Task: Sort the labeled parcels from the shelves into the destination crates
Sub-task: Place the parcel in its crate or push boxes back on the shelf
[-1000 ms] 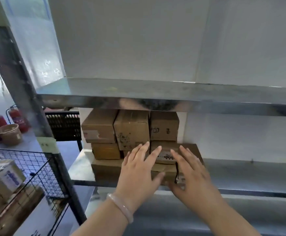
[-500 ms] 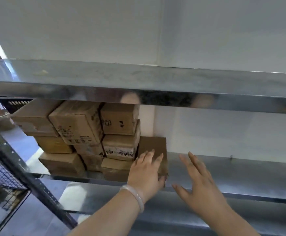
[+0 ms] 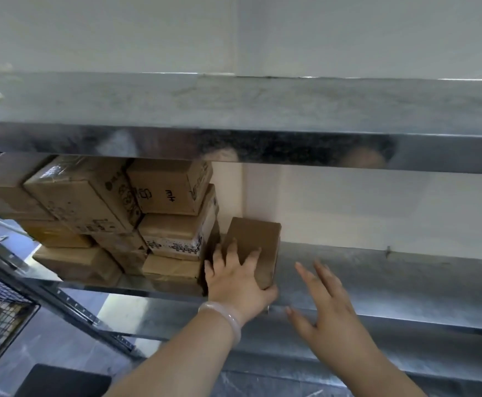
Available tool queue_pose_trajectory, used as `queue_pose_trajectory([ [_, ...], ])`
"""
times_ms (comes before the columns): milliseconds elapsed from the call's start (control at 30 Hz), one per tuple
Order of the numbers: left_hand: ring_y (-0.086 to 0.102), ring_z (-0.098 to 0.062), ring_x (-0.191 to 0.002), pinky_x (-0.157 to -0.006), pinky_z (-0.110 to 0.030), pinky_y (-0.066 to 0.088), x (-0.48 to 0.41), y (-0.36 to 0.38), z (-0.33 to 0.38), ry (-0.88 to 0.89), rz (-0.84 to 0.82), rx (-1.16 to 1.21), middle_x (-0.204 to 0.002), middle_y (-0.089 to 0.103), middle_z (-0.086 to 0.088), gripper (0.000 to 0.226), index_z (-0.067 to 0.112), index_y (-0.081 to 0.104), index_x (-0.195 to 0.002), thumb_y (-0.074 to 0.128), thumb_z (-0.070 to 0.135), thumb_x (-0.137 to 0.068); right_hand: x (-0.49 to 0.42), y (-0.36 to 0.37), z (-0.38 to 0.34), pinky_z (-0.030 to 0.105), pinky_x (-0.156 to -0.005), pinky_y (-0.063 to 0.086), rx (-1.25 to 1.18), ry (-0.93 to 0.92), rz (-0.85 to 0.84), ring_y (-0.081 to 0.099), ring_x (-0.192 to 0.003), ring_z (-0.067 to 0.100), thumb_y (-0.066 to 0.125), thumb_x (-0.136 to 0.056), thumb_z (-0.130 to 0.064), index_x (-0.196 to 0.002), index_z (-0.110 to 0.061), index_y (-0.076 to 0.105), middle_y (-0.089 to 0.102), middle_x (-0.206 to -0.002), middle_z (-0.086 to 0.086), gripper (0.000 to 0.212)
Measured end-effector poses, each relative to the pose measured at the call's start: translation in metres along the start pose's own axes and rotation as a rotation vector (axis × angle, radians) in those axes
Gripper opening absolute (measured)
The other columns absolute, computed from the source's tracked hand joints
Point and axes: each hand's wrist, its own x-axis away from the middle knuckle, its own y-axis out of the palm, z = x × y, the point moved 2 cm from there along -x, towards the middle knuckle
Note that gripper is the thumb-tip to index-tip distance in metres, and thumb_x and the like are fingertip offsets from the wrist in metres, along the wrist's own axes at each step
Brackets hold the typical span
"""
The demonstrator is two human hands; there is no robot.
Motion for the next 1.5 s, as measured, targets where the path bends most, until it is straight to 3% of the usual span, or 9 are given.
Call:
queue_pose_trajectory([
  [267, 0.018, -0.034, -0.142, -0.114, -0.049, 0.025, 0.013, -0.023, -0.004, -0.051, -0.094, 0.147, -0.161, 0.003, 0.008, 0.095, 0.059, 0.015, -0.145, 0.052, 0.079, -0.06, 0.002, -0.006, -0.006, 0.029, -0.117, 0.016, -0.048, 0.011, 0.008, 0.001, -0.148, 0.009, 0.057, -0.089, -0.051, -0.148, -0.05, 0.011, 0.003, -0.161, -0.011, 0.074],
  [433, 0.017, -0.015, -0.144, -0.119, -0.043, 0.026, 0.054, -0.048, -0.025, 0.074, 0.067, 0.51, -0.152, 0.006, 0.03, 0.084, 0.07, 0.023, -0.137, 0.054, 0.074, -0.059, 0.001, -0.023, -0.024, 0.038, -0.113, 0.031, -0.116, -0.01, 0.04, 0.022, -0.144, 0.016, 0.057, -0.089, -0.052, -0.148, -0.049, 0.017, 0.006, -0.161, -0.012, 0.072],
  [600, 0.025, 0.013, -0.133, -0.108, -0.022, 0.039, 0.096, -0.076, -0.06, 0.145, 0.134, 0.911, -0.147, 0.017, 0.036, 0.074, 0.071, 0.039, -0.13, 0.07, 0.059, -0.064, 0.001, -0.04, -0.06, 0.039, -0.116, 0.027, -0.266, -0.113, 0.111, 0.015, -0.142, -0.005, 0.035, -0.076, -0.076, -0.144, -0.057, 0.017, 0.015, -0.153, -0.032, 0.072],
  [767, 0.064, -0.023, -0.118, -0.092, -0.04, 0.055, 0.135, -0.091, -0.096, 0.015, 0.067, 1.631, -0.129, 0.066, -0.004, 0.097, 0.034, 0.055, -0.135, 0.09, 0.059, -0.048, 0.003, -0.033, -0.102, 0.029, -0.103, 0.037, -0.498, -0.223, 0.139, 0.034, -0.123, -0.019, 0.049, -0.072, -0.074, -0.118, -0.073, 0.026, 0.026, -0.127, -0.054, 0.051],
  [1000, 0.045, -0.051, -0.132, -0.102, -0.07, 0.037, 0.175, -0.106, -0.132, -0.041, 0.122, 2.442, -0.143, 0.049, -0.029, 0.065, 0.011, 0.049, -0.142, 0.054, 0.043, -0.085, -0.008, 0.016, -0.176, 0.022, -0.103, 0.039, -0.75, -0.323, -0.229, 0.041, -0.124, -0.015, 0.062, -0.064, -0.081, -0.128, -0.067, 0.031, 0.044, -0.131, -0.039, 0.073],
  [1133, 0.059, -0.044, -0.12, -0.087, -0.057, 0.053, 0.196, -0.118, -0.16, -0.168, 0.293, 2.372, -0.135, 0.059, -0.025, 0.056, 0.01, 0.062, -0.133, 0.046, 0.043, -0.09, -0.011, 0.044, -0.22, -0.004, -0.086, 0.033, -0.8, -0.352, -0.405, 0.037, -0.111, -0.03, 0.064, -0.075, -0.068, -0.132, -0.067, 0.022, 0.039, -0.12, -0.055, 0.071],
  [1300, 0.072, -0.019, -0.101, -0.071, -0.037, 0.061, 0.231, -0.132, -0.224, -0.495, 0.721, 1.735, -0.117, 0.073, 0.0, 0.033, 0.032, 0.064, -0.127, 0.051, 0.015, -0.102, -0.016, 0.07, -0.268, 0.006, -0.089, 0.032, -0.702, -0.441, -0.389, 0.038, -0.116, -0.022, 0.072, -0.075, -0.055, -0.139, -0.061, 0.026, 0.035, -0.131, -0.044, 0.079],
  [1400, 0.071, -0.011, -0.101, -0.08, -0.038, 0.061, 0.252, -0.146, -0.253, -0.511, 0.669, 1.565, -0.117, 0.072, 0.01, 0.049, 0.046, 0.056, -0.129, 0.073, 0.047, -0.083, -0.015, 0.09, -0.305, 0.013, -0.095, 0.028, -0.619, -0.527, -0.38, 0.033, -0.119, -0.013, 0.074, -0.079, -0.046, -0.14, -0.056, 0.027, 0.033, -0.133, -0.033, 0.078],
  [1500, 0.072, -0.011, -0.099, -0.077, -0.032, 0.06, 0.269, -0.162, -0.275, -0.492, 0.597, 1.541, -0.109, 0.073, 0.017, 0.083, 0.055, 0.048, -0.122, 0.088, 0.065, -0.051, -0.012, 0.108, -0.342, -0.007, -0.083, 0.024, -0.614, -0.605, -0.388, 0.029, -0.108, -0.032, 0.077, -0.079, -0.039, -0.135, -0.058, 0.028, 0.028, -0.128, -0.043, 0.077],
])
